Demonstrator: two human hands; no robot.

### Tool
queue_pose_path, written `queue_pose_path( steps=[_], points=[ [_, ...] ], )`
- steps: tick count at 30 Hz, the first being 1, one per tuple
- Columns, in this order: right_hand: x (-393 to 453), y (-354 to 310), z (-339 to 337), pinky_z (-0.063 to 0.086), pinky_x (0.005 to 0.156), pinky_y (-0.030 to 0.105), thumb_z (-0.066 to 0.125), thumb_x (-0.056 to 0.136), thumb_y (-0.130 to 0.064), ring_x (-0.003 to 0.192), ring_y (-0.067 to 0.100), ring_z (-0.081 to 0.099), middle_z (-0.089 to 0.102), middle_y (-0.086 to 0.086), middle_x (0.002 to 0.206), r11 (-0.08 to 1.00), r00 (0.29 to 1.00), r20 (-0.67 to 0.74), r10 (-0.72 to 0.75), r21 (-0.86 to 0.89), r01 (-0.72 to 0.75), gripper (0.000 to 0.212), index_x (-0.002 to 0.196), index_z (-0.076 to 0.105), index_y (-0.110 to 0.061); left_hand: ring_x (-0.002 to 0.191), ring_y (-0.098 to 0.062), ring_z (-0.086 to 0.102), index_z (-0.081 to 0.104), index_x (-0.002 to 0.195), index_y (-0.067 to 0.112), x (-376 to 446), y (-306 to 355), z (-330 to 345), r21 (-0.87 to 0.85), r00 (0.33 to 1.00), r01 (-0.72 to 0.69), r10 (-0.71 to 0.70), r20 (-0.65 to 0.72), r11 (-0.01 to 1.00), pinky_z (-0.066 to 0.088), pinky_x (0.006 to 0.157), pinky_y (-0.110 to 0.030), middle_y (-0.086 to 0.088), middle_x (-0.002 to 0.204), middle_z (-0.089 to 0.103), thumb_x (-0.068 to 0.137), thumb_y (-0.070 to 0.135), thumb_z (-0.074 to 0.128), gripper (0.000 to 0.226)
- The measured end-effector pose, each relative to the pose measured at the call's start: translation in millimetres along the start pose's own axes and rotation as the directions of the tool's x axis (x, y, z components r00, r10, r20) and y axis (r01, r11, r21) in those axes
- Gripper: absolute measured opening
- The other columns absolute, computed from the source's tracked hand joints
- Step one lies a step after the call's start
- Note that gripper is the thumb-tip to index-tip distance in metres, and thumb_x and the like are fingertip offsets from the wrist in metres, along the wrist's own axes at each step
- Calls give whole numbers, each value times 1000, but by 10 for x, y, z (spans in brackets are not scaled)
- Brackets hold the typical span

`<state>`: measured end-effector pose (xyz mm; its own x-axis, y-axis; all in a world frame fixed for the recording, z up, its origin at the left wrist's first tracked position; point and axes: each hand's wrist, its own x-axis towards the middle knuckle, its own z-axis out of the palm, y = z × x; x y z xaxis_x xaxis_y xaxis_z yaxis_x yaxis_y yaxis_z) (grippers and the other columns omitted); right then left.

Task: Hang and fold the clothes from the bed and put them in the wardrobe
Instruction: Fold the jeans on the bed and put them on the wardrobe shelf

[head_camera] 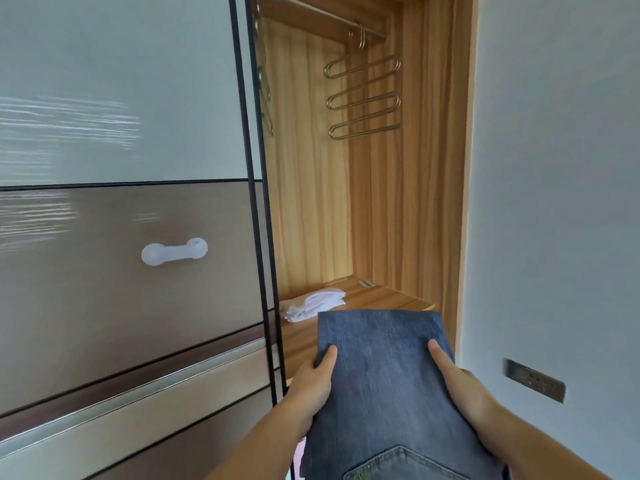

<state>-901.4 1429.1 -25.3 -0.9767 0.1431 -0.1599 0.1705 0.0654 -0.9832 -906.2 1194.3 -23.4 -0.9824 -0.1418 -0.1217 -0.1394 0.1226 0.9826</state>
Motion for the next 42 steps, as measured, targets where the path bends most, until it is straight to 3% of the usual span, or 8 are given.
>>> queue_pose_path(
  steps=[5,10,15,24,29,35,39,42],
  points=[
    [892,-25,61,46,81,34,57,70,-77,88,17,67,73,-4,87,999,995,88,44,-9,-43,55,86,65,-25,89,-8,62,58,105,29,824,12,178,-37,997,66,-67,-32,997,46,62,-22,13,97,64,93,59,49,33],
    [1975,-31,83,40,106,41,58,85,-60,109,26,60,65,8,117,999,994,97,44,-28,-42,61,126,59,-14,77,0,59,61,103,26,1924,-148,456,-71,997,73,-74,-14,995,44,48,-11,18,88,62,97,49,48,26],
    [2969,-291,109,51,74,35,65,88,-37,86,33,71,74,16,95,985,969,202,143,-128,-118,37,108,70,-6,99,-17,63,61,128,10,2921,-307,666,-224,987,161,-156,40,961,50,81,-27,0,111,67,100,33,51,38],
    [4721,-430,912,48,95,43,60,92,-31,100,34,66,73,19,100,985,939,324,115,-160,-65,35,111,67,-2,81,-7,60,58,107,29,4265,-195,291,-300,974,174,-209,-87,938,46,53,-18,10,97,63,97,35,57,12],
    [5659,-737,1567,47,53,18,60,92,-40,77,15,67,70,-3,80,973,908,419,-12,-203,106,26,103,65,-17,85,-19,68,63,114,15,5048,-45,-96,-389,949,152,-244,-200,909,50,63,-28,-4,98,72,97,24,57,20],
    [6636,-930,2320,40,77,33,57,88,-57,80,15,57,66,5,104,946,873,487,-25,-271,178,55,123,62,-16,77,-16,71,70,98,14,5852,-9,-468,-349,870,78,-235,-433,934,52,57,-24,-1,87,75,98,24,57,16],
    [7022,-497,2655,34,80,31,58,90,-50,90,21,56,63,11,123,902,866,500,5,-377,212,53,129,59,-14,102,-24,65,67,116,11,6140,-482,-448,-202,807,201,-279,-520,958,53,90,-37,-8,112,70,98,25,56,25],
    [7215,-159,2761,39,73,30,63,89,-46,84,24,58,68,9,101,888,875,483,47,-421,185,49,116,65,-5,104,-20,63,64,122,9,6197,-849,-359,-150,772,220,-266,-577,964,50,93,-32,-6,119,68,96,21,60,29]
  ],
)
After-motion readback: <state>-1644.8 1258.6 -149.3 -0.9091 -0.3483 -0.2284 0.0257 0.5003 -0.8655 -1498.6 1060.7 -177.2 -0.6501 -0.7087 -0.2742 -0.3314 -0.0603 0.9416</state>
